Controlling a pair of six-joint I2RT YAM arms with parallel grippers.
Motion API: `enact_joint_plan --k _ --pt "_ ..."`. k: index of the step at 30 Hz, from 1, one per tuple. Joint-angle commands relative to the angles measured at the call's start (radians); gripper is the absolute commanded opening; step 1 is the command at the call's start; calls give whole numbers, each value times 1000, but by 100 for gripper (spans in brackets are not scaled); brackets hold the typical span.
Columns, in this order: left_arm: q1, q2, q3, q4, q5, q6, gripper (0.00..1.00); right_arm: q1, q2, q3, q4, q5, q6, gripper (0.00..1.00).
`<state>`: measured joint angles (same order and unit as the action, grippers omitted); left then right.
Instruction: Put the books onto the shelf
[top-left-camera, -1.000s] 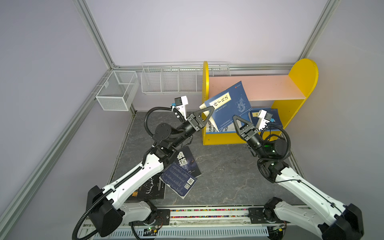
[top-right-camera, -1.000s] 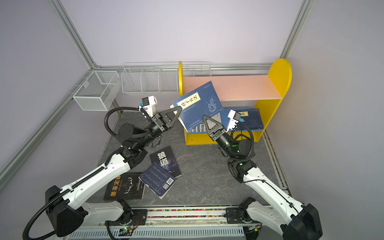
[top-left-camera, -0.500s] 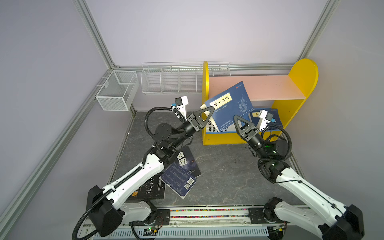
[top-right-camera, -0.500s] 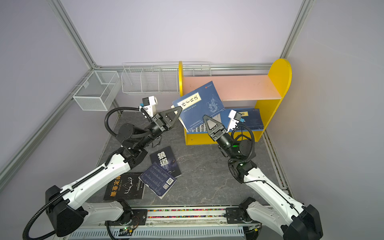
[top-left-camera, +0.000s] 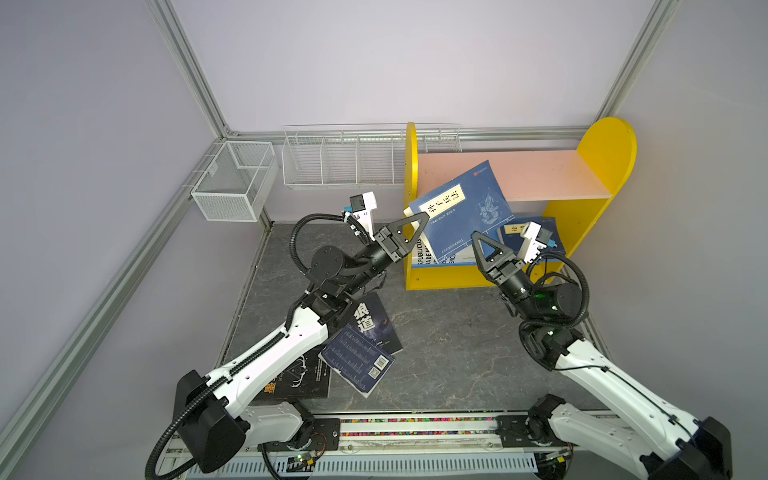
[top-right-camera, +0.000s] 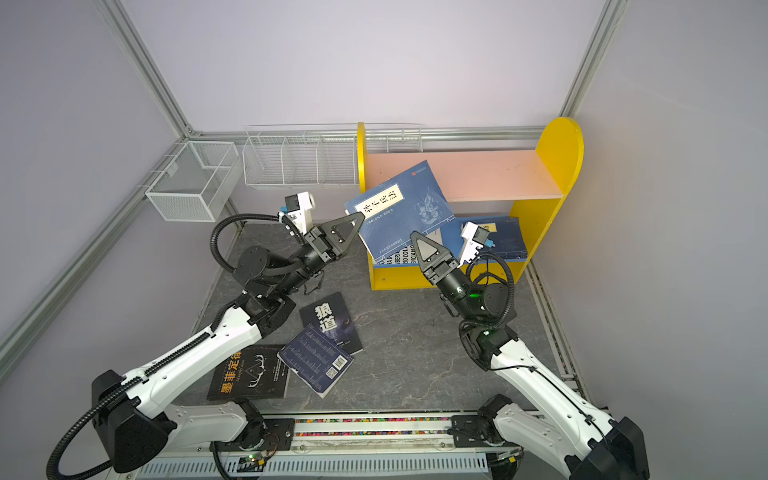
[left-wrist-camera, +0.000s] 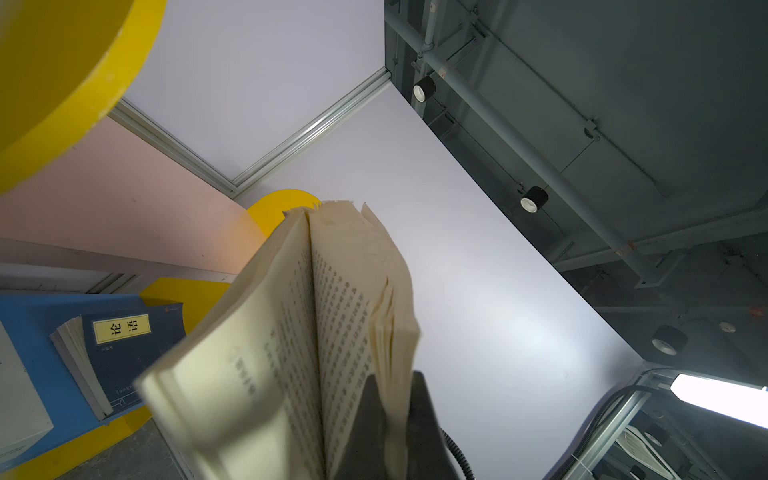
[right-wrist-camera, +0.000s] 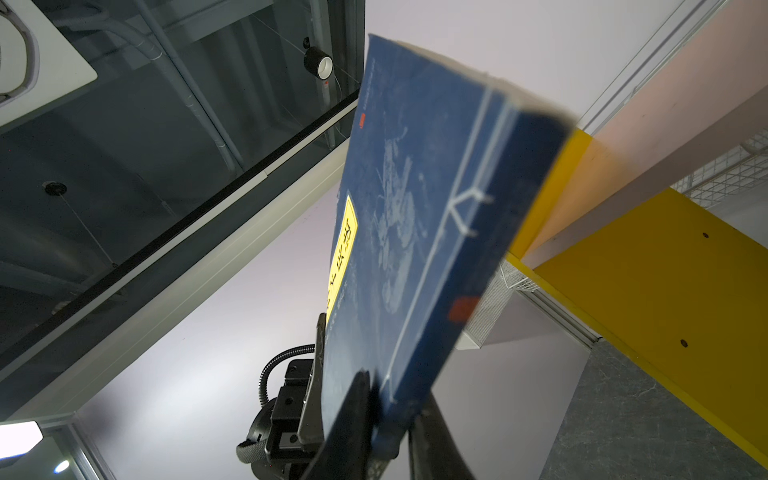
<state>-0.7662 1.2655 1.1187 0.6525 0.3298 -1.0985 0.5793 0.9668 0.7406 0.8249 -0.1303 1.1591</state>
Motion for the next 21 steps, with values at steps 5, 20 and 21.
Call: enact_joint_plan --k 5,20,21 --pt "-4 -38 -8 -47 -24 52 41 -50 -85 -28 -139 34 6 12" --pt "2 -305 -58 -673 -294 423 85 -194 -575 -17 -1037 341 -81 6" --pt "2 -304 -66 -691 -296 433 86 -195 -585 -17 -1058 359 -86 6"
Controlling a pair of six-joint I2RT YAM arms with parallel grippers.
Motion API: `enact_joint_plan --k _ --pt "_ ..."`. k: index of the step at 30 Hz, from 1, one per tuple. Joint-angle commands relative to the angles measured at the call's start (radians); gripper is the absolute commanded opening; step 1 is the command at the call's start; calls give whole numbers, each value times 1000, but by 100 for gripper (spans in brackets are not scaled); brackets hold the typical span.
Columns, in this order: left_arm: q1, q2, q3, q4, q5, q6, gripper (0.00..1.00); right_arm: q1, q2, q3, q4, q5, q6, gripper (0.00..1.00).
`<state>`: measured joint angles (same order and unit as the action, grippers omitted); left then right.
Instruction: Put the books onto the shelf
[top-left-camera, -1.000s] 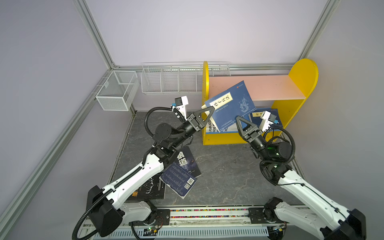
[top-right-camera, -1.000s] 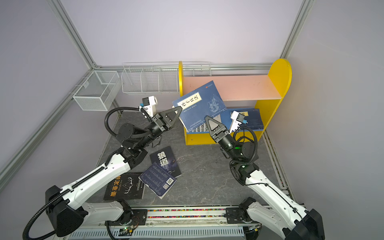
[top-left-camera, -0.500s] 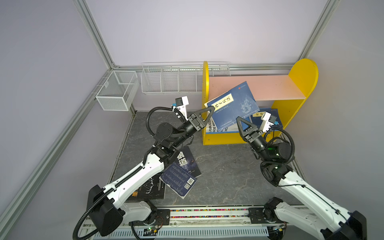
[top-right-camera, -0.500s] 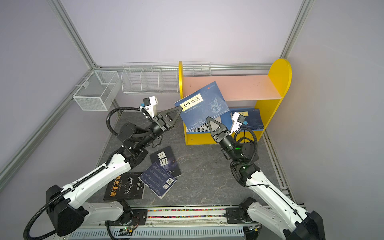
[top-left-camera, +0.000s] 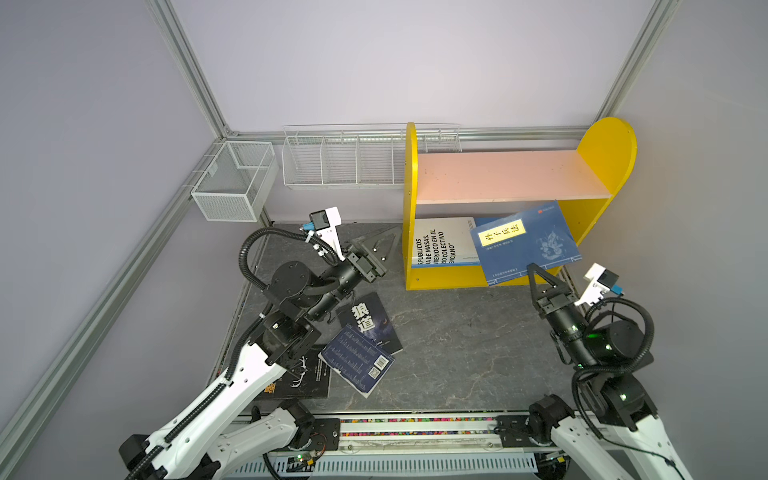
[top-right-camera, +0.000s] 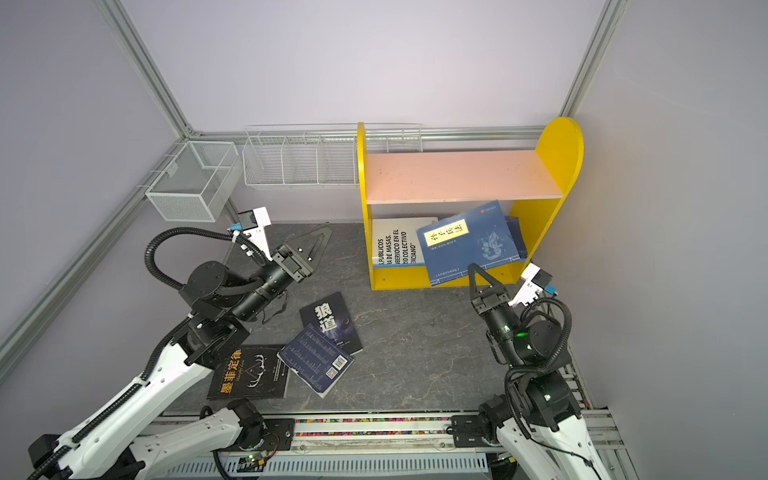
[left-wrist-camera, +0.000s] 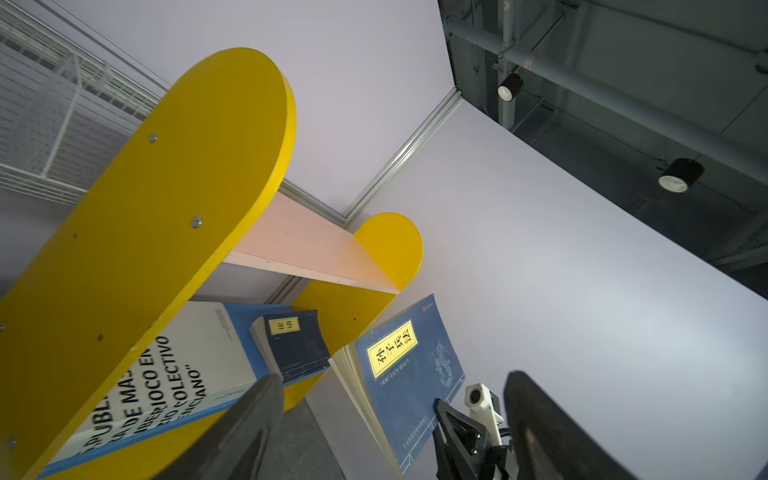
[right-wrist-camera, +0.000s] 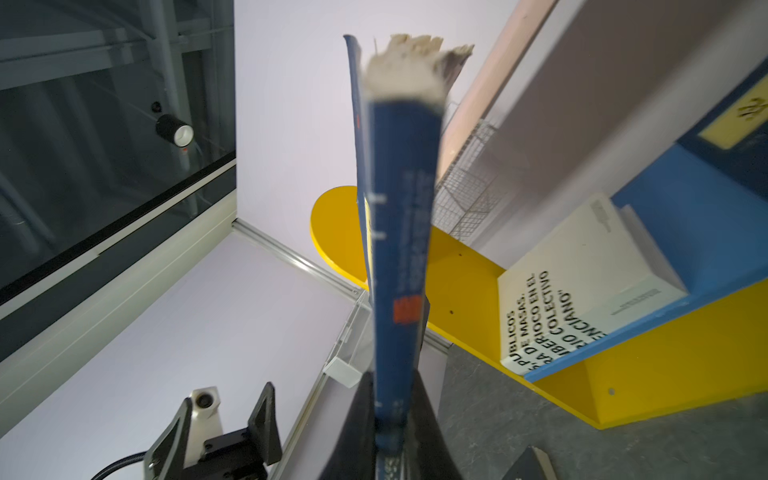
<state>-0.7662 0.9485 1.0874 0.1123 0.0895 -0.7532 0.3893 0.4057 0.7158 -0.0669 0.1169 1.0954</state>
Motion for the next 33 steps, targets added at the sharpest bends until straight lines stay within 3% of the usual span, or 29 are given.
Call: enact_joint_plan --k 1,6,12,16,21,25,33 --pt "2 20 -44 -173 -56 100 88 -8 -26 10 -177 129 -35 6" --pt "2 70 -92 -224 -43 126 99 -16 61 62 -199 178 -157 6" --pt "3 111 -122 -206 -32 130 100 -116 228 131 -123 124 -248 6" --pt "2 111 -130 -193 -41 134 99 -283 332 124 -31 -38 -169 6" --pt "2 103 -137 -184 -43 140 100 -492 465 63 214 -265 -32 6" --pt "2 92 -155 -189 -77 140 100 -562 538 108 230 -310 -39 6" --pt "4 111 -162 -172 -84 138 100 -637 739 126 517 -441 55 6"
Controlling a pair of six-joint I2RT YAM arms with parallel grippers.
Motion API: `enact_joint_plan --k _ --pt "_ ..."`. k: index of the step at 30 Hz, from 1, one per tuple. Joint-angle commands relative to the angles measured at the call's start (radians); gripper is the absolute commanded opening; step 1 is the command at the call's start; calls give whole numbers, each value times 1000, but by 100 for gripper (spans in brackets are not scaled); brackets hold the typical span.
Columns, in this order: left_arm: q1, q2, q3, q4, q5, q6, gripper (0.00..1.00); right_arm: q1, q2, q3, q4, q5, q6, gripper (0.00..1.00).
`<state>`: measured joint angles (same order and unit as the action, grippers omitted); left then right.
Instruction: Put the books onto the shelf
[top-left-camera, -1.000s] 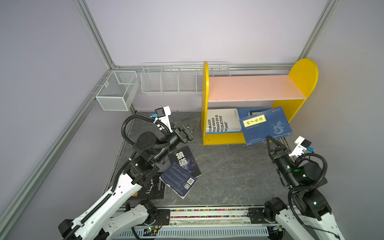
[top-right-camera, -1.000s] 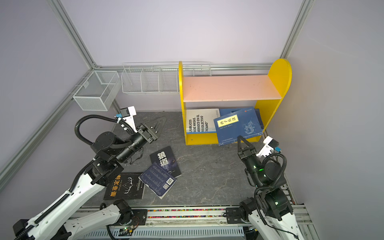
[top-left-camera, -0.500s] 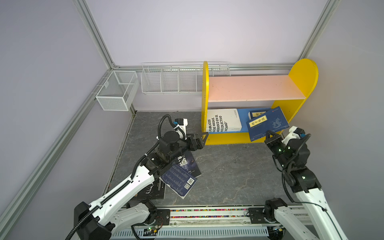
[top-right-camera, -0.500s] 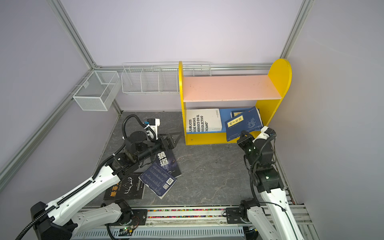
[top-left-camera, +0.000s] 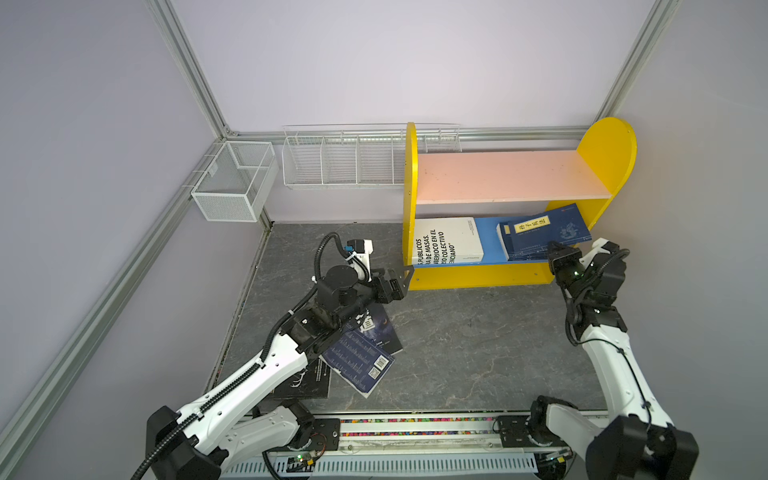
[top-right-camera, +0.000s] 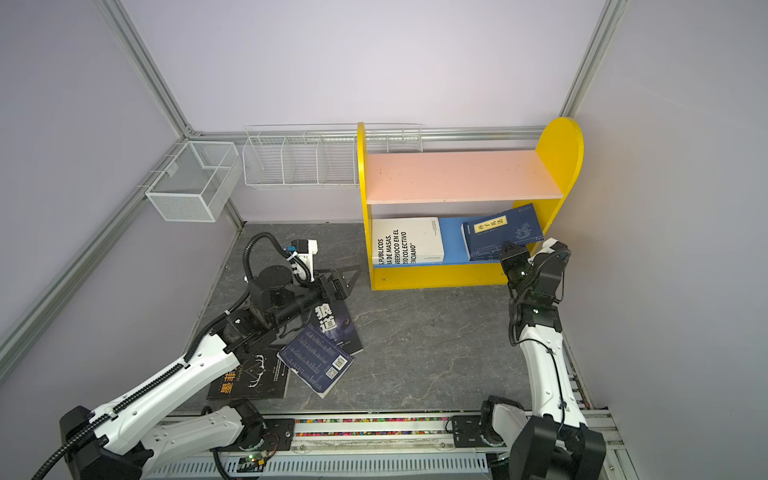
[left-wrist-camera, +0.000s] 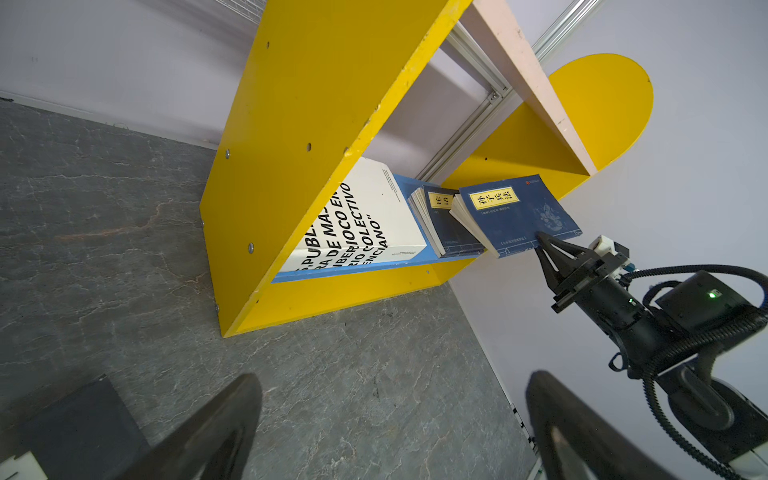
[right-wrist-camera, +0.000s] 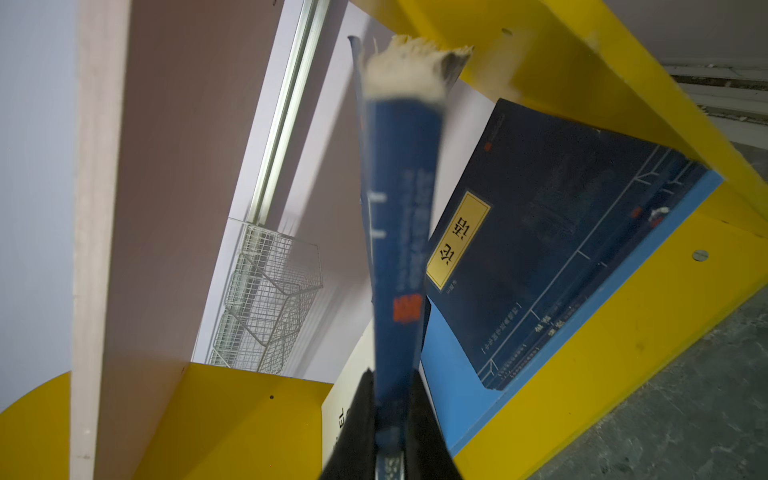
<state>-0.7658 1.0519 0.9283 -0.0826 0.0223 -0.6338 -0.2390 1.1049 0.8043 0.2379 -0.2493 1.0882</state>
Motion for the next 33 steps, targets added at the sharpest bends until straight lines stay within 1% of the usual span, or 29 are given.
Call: enact_joint_plan --k 1,3,5,6,8,14,21,30,33 --pt "3 11 -1 24 -16 19 100 -12 68 46 249 -85 79 6" --pt "3 21 3 26 -16 19 100 -13 135 68 329 -111 118 6" --pt "4 28 4 32 -15 15 100 -15 186 68 375 -113 140 6" --pt "4 32 1 33 -15 11 100 -14 213 98 376 -109 147 6" --pt "4 35 -2 39 -15 5 100 -16 254 108 372 -111 147 6" --pt "4 40 -11 40 -18 -5 100 -26 309 89 288 -88 124 6" --pt "6 51 -7 42 -14 -10 100 -43 319 81 150 -59 78 6" --pt "5 53 -12 47 -12 -26 100 -43 333 123 -61 -47 6 7" --pt "6 48 -14 47 -11 -30 100 -45 339 133 -94 -35 -5 7"
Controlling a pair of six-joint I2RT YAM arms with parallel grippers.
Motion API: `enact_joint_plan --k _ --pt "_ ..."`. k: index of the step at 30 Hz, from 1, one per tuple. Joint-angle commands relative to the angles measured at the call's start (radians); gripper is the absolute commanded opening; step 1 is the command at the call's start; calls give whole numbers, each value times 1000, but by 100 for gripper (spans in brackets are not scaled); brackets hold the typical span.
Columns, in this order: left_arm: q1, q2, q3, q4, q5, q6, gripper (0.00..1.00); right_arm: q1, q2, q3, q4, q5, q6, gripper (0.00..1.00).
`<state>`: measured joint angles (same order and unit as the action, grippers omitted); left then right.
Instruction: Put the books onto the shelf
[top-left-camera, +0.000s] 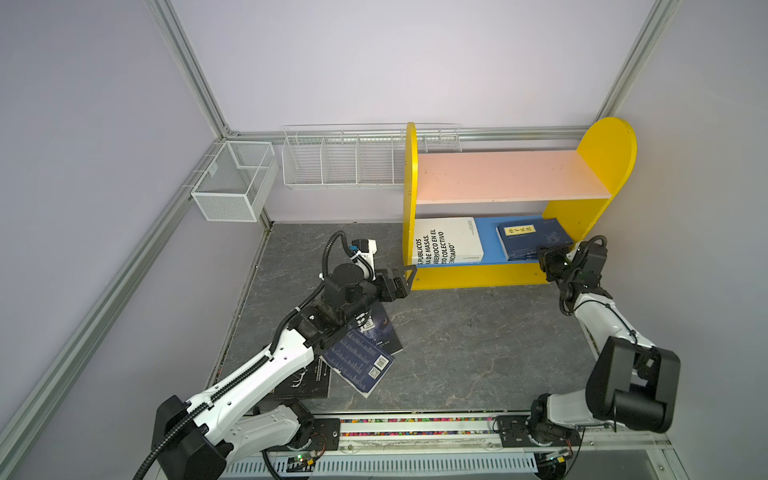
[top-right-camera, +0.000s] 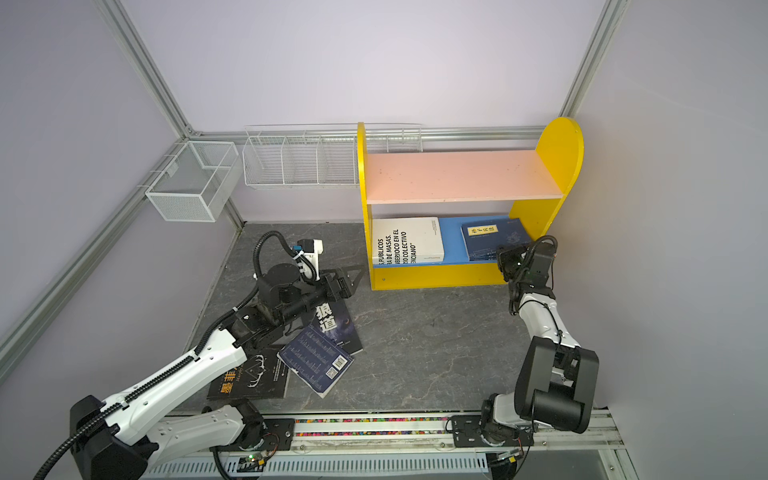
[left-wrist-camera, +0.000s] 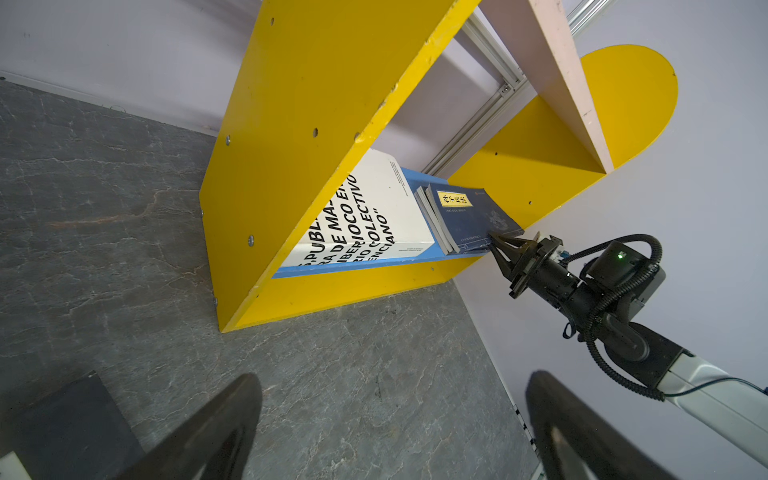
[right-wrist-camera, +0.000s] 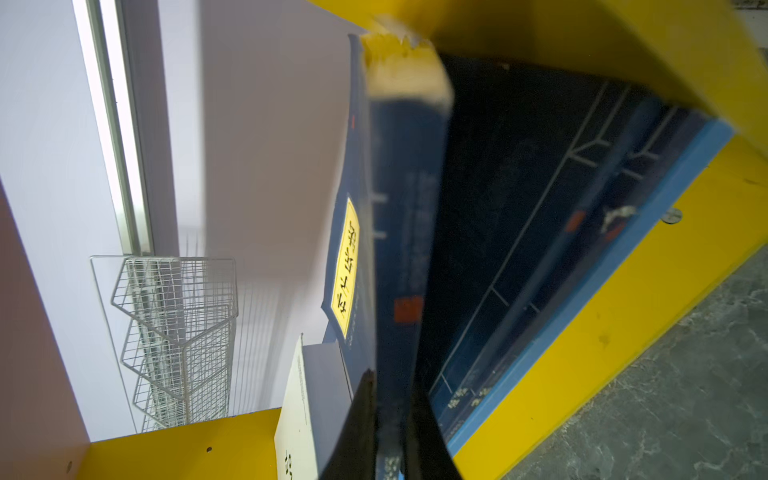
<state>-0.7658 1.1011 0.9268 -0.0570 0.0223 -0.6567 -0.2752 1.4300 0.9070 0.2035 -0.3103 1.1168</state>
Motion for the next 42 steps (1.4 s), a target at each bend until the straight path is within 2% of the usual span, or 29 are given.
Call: enact_joint_plan --k 1,13,24,32,34,39,42 --pt "5 -3 -15 22 -12 -9 100 -7 15 34 -69 34 -35 7" --pt "5 -18 -37 34 -17 -35 100 -8 42 66 -99 65 -12 7" --pt "6 -14 -33 54 -9 -49 100 -8 71 87 -85 68 75 13" --pt "5 -22 -36 38 -21 -57 100 -9 75 107 -115 94 83 15" --pt "6 -29 -38 36 -24 -58 100 -9 70 108 -116 103 80 17" --pt "5 -42 -39 28 -30 -56 100 -9 63 110 -149 101 68 36" --pt "5 -47 -46 32 -30 -61 100 -9 44 108 -178 118 52 41"
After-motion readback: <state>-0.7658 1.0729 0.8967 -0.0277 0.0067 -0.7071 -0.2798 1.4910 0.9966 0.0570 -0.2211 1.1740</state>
